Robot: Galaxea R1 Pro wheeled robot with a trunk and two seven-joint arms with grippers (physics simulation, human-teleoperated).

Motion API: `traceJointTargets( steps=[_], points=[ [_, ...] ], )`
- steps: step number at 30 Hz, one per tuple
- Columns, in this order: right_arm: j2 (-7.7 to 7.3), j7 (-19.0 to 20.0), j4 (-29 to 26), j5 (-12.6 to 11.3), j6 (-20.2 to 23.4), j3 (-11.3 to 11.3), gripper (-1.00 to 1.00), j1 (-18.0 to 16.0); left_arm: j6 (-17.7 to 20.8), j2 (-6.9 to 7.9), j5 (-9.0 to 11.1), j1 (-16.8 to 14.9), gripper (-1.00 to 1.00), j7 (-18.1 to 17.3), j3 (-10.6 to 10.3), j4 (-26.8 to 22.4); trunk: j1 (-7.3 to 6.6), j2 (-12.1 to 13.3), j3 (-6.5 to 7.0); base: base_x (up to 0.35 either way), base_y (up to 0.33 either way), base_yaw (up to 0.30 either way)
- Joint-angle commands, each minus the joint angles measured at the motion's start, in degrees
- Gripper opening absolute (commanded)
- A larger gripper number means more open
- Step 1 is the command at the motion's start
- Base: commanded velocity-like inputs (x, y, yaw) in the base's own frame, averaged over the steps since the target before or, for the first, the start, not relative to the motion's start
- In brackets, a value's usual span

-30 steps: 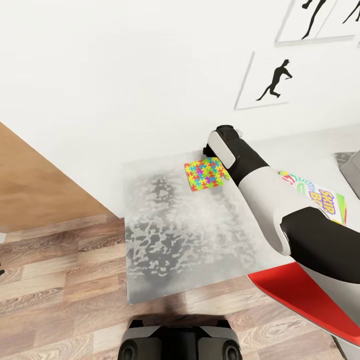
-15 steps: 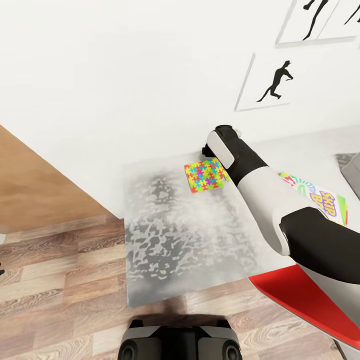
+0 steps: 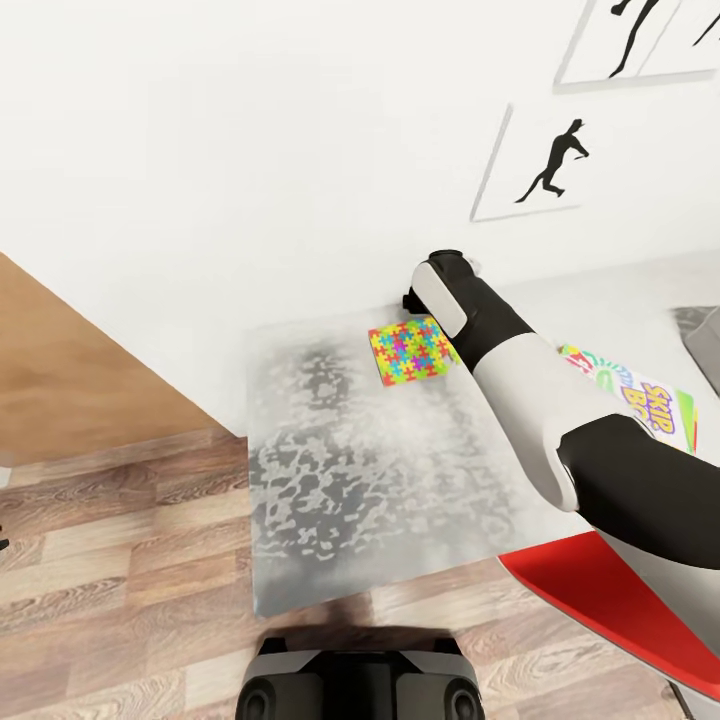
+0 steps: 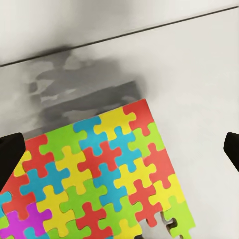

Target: Put all the toys in the child's room - the three board games (two on the bed and one on the table), the two jigsaw puzzles on the table, and the tennis ball on the table - inside the toy box on the table in the child's room.

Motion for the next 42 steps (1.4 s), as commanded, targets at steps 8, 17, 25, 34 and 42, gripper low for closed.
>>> traceJointTargets(
  steps=[8, 17, 25, 34, 42],
  points=[
    [-0.02, -0.59, -0.02, -0.61, -0.03, 0.17, 1.00, -0.06, 0.60, 0.01, -0.08, -0.02, 1.00, -0.26, 0.01, -0.01, 0.03, -0.09, -0.73, 0.001, 0.000, 0.000],
    [-0.01, -0.60, -0.01, -0.61, -1.01, 0.07, 1.00, -0.06, 0.57, 0.01, -0.08, -0.02, 1.00, -0.26, 0.01, -0.01, 0.03, -0.09, -1.55, 0.000, 0.000, 0.000],
    [-0.06, -0.60, 0.06, -0.61, -2.03, 0.05, 1.00, -0.06, 0.58, 0.01, -0.08, -0.02, 1.00, -0.26, 0.01, -0.01, 0.03, -0.09, -2.30, 0.000, 0.000, 0.000],
    [-0.09, -0.60, 0.04, -0.61, -2.23, -0.03, 1.00, -0.14, 0.57, 0.01, -0.08, -0.02, 1.00, -0.26, 0.01, -0.01, 0.03, -0.09, -3.14, 0.000, 0.000, 0.000],
    [-0.13, -0.60, -0.17, -0.61, -2.25, -0.04, 1.00, -0.47, 0.57, 0.01, -0.08, -0.02, 1.00, -0.26, 0.01, -0.01, 0.03, -0.09, -3.89, 0.000, 0.000, 0.000]
  ],
)
